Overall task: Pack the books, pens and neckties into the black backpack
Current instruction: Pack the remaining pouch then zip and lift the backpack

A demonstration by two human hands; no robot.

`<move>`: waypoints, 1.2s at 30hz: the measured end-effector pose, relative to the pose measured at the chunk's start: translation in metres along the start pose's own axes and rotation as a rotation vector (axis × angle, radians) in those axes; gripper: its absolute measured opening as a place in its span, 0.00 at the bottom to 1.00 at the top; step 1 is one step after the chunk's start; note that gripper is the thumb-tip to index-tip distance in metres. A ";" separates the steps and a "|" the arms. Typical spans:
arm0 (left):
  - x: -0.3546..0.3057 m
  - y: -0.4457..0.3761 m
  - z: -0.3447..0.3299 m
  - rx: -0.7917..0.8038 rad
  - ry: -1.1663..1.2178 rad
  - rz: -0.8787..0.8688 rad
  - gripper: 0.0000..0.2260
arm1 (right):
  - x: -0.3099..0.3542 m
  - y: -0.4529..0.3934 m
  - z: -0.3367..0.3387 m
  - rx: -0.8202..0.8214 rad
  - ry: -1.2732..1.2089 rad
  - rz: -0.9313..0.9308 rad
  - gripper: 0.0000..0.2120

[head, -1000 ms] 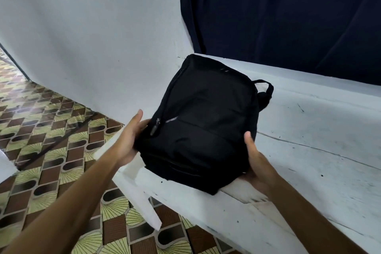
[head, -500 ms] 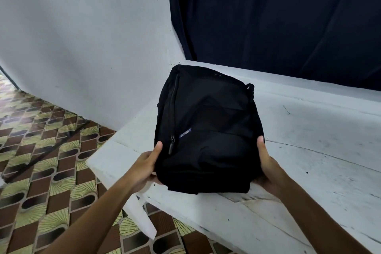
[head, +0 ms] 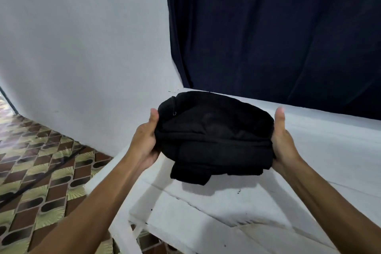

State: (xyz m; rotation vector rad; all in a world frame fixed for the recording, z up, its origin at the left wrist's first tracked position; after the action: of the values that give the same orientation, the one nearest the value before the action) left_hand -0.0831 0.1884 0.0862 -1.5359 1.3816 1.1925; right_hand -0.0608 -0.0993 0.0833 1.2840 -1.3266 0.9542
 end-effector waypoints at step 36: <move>-0.034 0.039 -0.136 -0.014 -0.644 -0.724 0.35 | 0.123 -0.119 -0.041 -0.095 0.162 0.375 0.29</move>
State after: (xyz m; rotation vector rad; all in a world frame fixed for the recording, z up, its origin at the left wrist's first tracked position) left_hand -0.1001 0.0652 0.1612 -1.3069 0.3426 1.0703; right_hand 0.0725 -0.0964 0.1983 0.8801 -1.4938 1.2093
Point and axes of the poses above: each hand's wrist, its own y-axis away from the middle knuckle, its own z-axis out of the back of the hand, x = y × z, the point moved 3 cm from there along -y, towards the middle knuckle, and after that the axes turned 2 degrees about z, right-handed, at the moved point
